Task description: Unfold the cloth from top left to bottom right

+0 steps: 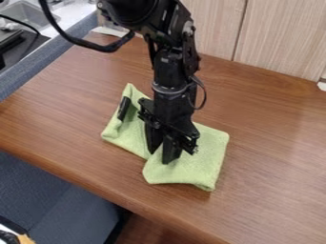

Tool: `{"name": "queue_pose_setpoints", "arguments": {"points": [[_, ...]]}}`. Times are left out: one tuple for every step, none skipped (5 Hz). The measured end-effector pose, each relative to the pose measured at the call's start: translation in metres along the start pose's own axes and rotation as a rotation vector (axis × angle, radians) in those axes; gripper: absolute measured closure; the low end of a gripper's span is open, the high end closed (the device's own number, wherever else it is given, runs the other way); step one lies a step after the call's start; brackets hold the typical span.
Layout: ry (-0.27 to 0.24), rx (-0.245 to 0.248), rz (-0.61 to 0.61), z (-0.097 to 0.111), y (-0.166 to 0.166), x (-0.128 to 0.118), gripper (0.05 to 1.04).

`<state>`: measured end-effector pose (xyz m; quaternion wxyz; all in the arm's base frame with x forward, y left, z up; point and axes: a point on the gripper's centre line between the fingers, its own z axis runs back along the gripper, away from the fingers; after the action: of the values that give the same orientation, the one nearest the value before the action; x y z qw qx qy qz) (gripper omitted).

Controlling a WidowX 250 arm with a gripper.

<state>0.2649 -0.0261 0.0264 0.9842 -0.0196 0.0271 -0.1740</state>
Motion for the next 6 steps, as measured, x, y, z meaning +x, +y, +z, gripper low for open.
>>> {"name": "queue_pose_setpoints", "arguments": {"points": [[-0.033,0.018,0.022,0.014,0.006,-0.002,0.924],[-0.057,0.025,0.046,0.024,0.008,-0.005,1.012],[-0.065,0.027,0.065,0.031,0.008,-0.007,1.022],[-0.071,-0.002,0.056,0.034,-0.004,-0.003,1.023],[-0.12,-0.048,-0.01,0.042,-0.039,0.016,1.023],[-0.157,-0.035,-0.078,0.051,-0.072,0.03,1.023]]}}
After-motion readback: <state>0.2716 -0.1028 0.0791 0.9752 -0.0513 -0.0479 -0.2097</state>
